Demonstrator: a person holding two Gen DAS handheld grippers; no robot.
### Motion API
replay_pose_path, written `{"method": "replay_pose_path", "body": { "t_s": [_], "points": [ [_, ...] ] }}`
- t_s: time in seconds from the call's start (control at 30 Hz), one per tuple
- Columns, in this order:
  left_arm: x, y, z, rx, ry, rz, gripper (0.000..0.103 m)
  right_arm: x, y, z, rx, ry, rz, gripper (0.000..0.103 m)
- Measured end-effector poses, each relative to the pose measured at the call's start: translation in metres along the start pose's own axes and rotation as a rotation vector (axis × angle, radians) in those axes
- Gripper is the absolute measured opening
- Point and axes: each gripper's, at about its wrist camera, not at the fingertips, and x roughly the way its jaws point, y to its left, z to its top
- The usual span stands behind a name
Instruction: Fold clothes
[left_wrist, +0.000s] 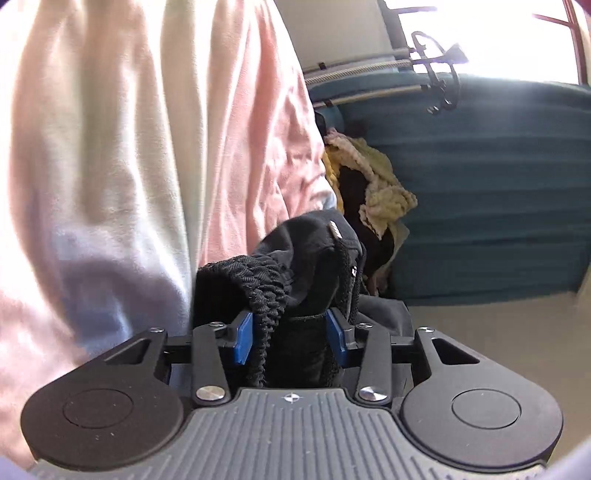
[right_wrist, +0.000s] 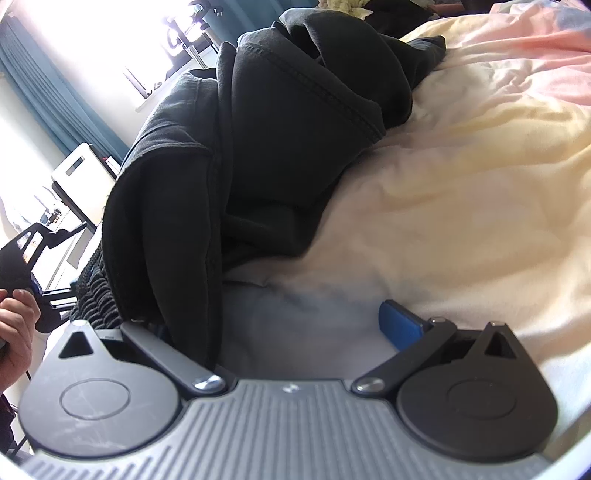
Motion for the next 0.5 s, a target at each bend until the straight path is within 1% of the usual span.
{"method": "replay_pose_path", "body": {
  "t_s": [0.07, 0.13, 0.23, 0.27, 0.33, 0.37, 0.43, 0.47, 0.5],
  "points": [
    [0.005, -0.006, 0.003, 0.026, 0.016, -0.024, 0.045, 0.0, 0.001, -0.001, -0.001, -0.003, -0.002, 0.103],
    [0.012, -0.008, 0.006, 0.035, 0.019, -0.008, 0.045, -0.001, 0.001, -0.002, 0.0, -0.006, -0.004, 0.103],
    [0.02, -0.003, 0.005, 0.003, 0.027, 0.084, 0.047, -0.003, 0.002, -0.004, 0.002, -0.009, -0.007, 0.103],
    [0.023, 0.001, 0.004, -0.024, 0.034, 0.097, 0.047, -0.002, 0.002, -0.004, -0.001, -0.009, -0.007, 0.103],
    [0.027, 0.008, 0.007, -0.046, 0.035, 0.086, 0.047, -0.002, 0.001, -0.004, -0.001, -0.008, -0.007, 0.103],
    [0.028, 0.008, 0.009, -0.034, 0.022, 0.083, 0.047, -0.002, 0.001, -0.004, -0.001, -0.008, -0.008, 0.103],
    [0.03, 0.003, 0.014, 0.023, -0.003, 0.082, 0.046, -0.001, 0.002, -0.004, -0.006, -0.007, -0.013, 0.103],
    [0.032, 0.001, 0.017, 0.051, -0.03, 0.083, 0.044, 0.0, 0.003, -0.004, -0.013, -0.006, -0.015, 0.103],
    [0.032, -0.002, 0.019, 0.076, -0.06, 0.084, 0.032, 0.0, 0.003, -0.004, -0.016, -0.006, -0.016, 0.103]
  ]
}}
